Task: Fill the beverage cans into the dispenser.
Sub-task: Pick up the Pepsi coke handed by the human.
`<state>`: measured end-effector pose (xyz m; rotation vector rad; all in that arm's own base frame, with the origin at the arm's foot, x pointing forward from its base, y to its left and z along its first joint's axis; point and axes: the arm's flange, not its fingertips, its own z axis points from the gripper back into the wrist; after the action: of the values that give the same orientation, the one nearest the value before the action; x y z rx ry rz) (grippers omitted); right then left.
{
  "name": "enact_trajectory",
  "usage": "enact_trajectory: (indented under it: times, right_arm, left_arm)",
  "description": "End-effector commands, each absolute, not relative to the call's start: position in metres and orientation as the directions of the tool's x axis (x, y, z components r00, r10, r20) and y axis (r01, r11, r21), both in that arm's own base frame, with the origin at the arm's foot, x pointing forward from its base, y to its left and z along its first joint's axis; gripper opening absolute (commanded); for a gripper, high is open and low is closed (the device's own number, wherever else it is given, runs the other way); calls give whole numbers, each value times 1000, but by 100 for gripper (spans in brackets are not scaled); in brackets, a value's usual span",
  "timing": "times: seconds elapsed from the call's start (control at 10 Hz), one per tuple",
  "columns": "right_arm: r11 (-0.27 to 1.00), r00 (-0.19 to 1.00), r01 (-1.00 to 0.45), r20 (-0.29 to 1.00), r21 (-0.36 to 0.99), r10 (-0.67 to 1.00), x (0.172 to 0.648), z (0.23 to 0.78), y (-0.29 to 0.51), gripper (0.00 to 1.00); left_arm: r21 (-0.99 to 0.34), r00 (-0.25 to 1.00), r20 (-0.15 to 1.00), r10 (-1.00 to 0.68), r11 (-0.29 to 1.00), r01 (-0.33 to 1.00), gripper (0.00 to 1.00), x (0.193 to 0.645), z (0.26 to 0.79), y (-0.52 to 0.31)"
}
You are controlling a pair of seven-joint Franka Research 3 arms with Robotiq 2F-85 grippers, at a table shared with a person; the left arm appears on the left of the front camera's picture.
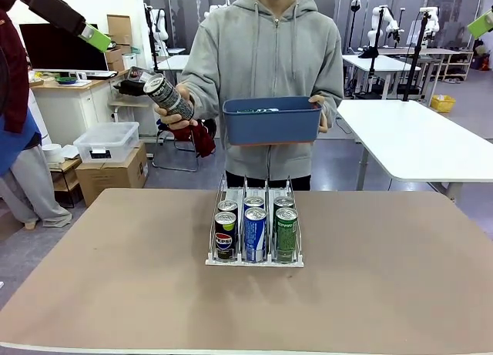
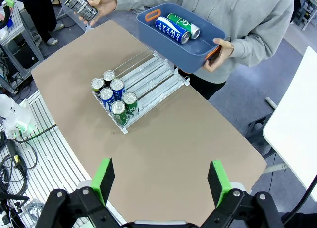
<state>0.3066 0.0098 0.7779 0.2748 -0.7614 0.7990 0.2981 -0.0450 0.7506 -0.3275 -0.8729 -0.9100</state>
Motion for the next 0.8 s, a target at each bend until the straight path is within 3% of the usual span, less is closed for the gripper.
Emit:
enact_trajectory:
  times: [0.0, 0.3, 0.5, 0.7]
  right_arm:
    - [678, 452, -733, 706, -55, 545, 306, 778, 10, 100]
    - [678, 452, -733, 706, -55, 545, 306, 778, 10, 100]
    - [678, 452, -733, 706, -55, 545, 306, 778, 10, 100]
    - [678, 452, -733, 706, -55, 545, 306, 778, 10, 100]
  left_arm:
    - [100, 318, 775, -545, 604, 791, 100, 297, 749, -44]
    - [102, 311, 775, -550, 595, 797, 100, 298, 751, -45]
    - [187, 327, 749, -577, 657, 730, 100, 308, 735, -54]
    - [231, 303, 731, -612, 639, 733, 100, 329, 727, -56]
